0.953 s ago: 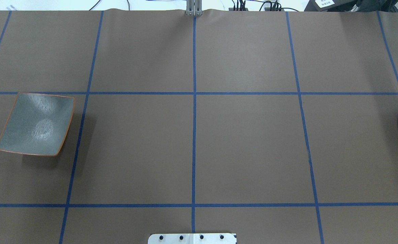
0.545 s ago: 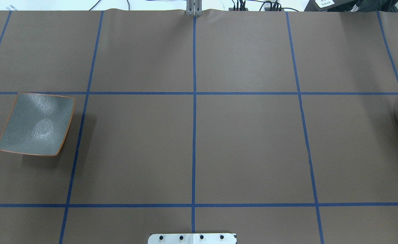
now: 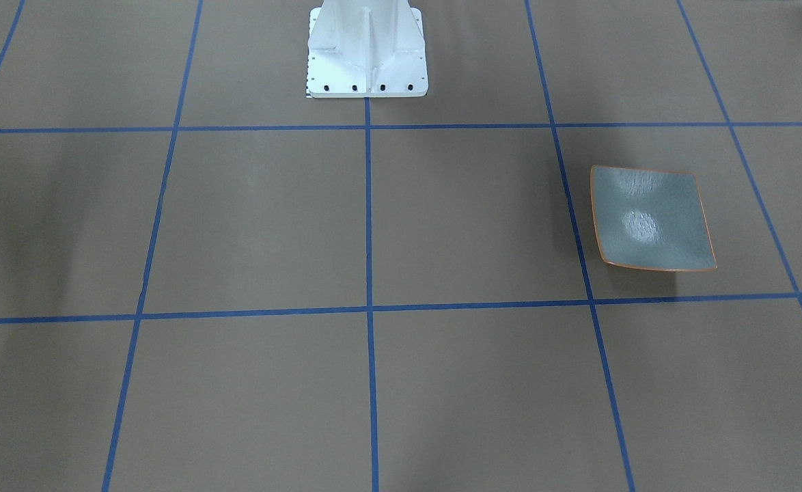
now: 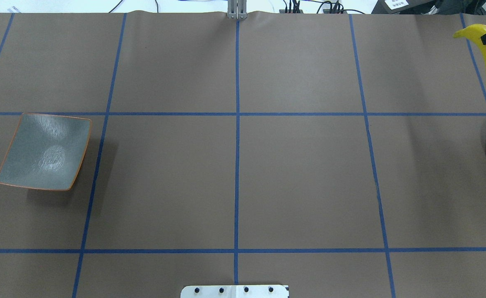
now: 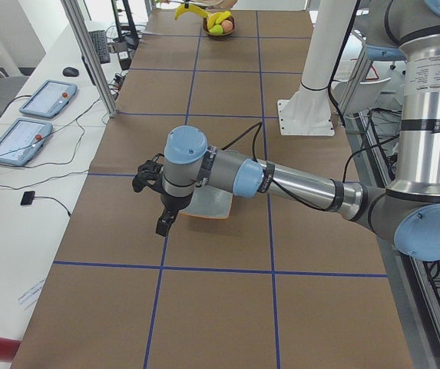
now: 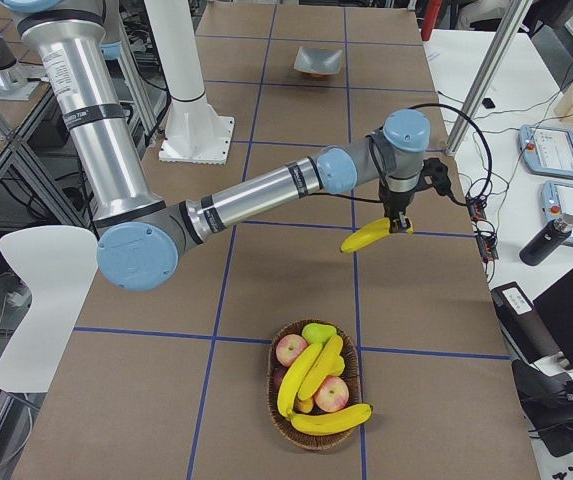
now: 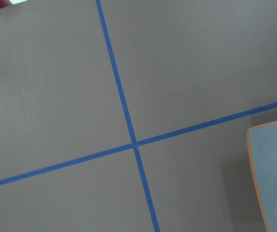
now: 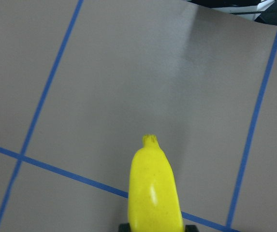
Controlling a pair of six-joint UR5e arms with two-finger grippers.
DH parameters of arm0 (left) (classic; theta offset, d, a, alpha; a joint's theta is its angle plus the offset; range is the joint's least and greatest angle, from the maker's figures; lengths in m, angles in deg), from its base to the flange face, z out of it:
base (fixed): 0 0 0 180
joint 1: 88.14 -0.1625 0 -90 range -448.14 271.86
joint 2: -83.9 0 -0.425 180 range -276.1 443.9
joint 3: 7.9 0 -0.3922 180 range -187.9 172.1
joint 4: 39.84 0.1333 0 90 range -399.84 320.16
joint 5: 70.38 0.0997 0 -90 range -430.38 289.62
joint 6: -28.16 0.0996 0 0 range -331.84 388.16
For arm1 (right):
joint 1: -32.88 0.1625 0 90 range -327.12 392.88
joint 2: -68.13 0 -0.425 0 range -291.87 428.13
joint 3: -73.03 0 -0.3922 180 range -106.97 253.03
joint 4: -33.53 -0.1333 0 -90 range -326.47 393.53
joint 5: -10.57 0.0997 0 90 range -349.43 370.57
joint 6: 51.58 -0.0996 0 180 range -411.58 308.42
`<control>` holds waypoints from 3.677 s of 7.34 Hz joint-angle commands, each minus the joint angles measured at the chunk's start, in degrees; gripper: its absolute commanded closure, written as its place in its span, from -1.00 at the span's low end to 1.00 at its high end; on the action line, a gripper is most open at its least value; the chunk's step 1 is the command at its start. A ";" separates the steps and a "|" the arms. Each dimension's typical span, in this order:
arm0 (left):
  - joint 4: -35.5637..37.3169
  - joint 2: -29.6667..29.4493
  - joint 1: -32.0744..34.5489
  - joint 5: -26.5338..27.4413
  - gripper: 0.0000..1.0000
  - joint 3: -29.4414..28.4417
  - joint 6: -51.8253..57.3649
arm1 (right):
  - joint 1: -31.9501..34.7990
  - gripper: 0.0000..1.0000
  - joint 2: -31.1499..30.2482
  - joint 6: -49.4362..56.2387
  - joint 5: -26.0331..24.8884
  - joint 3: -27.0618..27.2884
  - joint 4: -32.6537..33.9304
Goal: Transfer all bananas from basket to plate
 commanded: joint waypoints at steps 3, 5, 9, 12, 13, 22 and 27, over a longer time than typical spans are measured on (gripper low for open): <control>-19.06 -0.86 -1.67 -6.53 -1.00 -0.16 -20.35 | -13.17 1.00 9.94 -38.47 -5.05 4.24 -6.55; -29.73 -1.64 -6.58 -9.52 -1.00 0.01 -27.27 | -18.02 1.00 13.27 -52.76 -8.77 4.41 -12.47; -47.13 -11.46 -21.59 -9.10 -1.00 0.28 -55.97 | -20.84 1.00 17.58 -63.57 -8.95 5.03 -18.19; -47.34 -25.00 -33.20 -0.70 -1.00 0.11 -74.12 | -24.09 1.00 22.16 -66.61 -12.28 4.59 -18.11; -47.60 -27.90 -37.85 4.48 -1.00 0.11 -77.20 | -24.80 1.00 22.43 -67.39 -12.55 4.68 -18.20; -49.98 -33.55 -50.47 10.77 -1.00 -0.07 -78.55 | -31.57 1.00 25.77 -70.21 -13.00 6.96 -17.85; -50.07 -33.73 -50.56 12.70 -1.00 -0.16 -78.64 | -32.63 1.00 25.68 -70.47 -13.00 8.63 -17.76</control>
